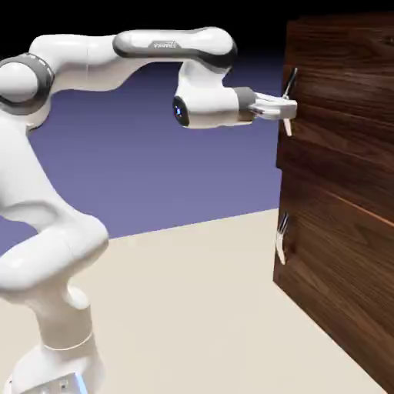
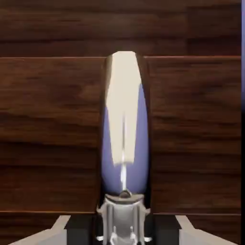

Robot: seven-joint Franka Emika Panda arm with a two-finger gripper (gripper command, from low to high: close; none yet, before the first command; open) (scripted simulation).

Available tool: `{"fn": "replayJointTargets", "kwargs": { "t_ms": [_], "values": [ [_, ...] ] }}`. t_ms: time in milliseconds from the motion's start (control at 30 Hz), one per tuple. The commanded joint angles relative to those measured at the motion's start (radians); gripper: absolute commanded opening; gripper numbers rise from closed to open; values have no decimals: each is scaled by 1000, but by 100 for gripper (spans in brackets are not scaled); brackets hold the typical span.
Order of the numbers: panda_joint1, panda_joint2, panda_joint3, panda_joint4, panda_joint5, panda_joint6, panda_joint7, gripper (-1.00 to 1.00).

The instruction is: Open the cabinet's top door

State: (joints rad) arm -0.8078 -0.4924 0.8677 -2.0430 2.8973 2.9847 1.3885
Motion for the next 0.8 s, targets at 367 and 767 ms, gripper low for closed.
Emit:
{"fn": "replayJointTargets", "kwargs": {
  "t_ms": [367,767],
  "values": [
    [435,-66,-379,-203,-266,-70,149,-100],
    [801,-308,-750,-483,-770,-180,473,-100]
  ]
}}
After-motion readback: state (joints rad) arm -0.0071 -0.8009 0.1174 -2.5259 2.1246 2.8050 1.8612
